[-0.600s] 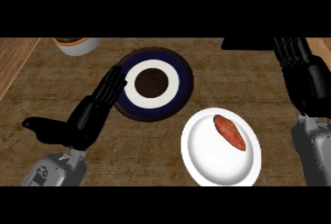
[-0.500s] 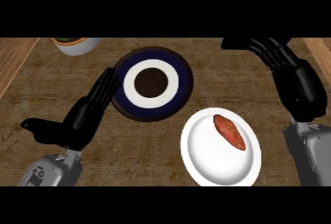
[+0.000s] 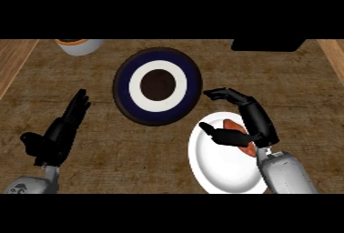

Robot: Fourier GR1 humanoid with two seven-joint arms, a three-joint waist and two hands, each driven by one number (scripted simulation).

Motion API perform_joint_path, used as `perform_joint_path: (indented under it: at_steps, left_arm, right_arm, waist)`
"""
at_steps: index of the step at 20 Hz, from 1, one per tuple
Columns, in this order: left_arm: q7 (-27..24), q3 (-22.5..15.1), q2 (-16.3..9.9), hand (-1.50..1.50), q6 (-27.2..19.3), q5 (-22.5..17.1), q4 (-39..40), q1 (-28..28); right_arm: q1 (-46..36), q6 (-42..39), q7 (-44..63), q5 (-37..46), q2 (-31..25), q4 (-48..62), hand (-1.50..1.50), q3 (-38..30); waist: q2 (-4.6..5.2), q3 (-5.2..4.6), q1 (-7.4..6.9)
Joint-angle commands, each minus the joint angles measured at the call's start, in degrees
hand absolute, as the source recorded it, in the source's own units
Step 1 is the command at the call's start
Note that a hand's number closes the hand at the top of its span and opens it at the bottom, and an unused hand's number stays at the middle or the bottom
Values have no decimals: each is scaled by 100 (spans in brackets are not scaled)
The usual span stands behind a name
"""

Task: Pick the sweet potato from the plate and place it in the plate

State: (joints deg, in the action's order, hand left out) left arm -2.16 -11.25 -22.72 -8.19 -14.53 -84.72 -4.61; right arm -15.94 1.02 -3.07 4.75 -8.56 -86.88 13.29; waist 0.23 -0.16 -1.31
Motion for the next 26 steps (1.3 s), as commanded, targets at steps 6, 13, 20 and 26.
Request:
perform_joint_path:
  at_steps: [6, 13, 20, 26]
  left_arm:
    - [-615, 336, 202, 0, 111, 240, 845, 43]
    - [-476, 416, 245, 0, 219, 349, 853, -49]
    - [-854, 521, 221, 0, 417, 306, 978, 356]
    - [-609, 492, 366, 0, 425, 453, 947, -41]
  right_arm:
    - [1585, 665, -2271, 901, 70, 313, -150, 413]
    - [1921, 616, -705, 1422, -772, -1233, -150, 95]
    - [1649, -477, 992, 2207, -1758, -1637, -150, 370]
    - [1298, -1544, 2185, 2103, -1814, -1936, -150, 440]
  waist:
    - [-19, 16, 174]
    - [-36, 10, 221]
    - [-31, 1, 175]
    - [-27, 13, 149]
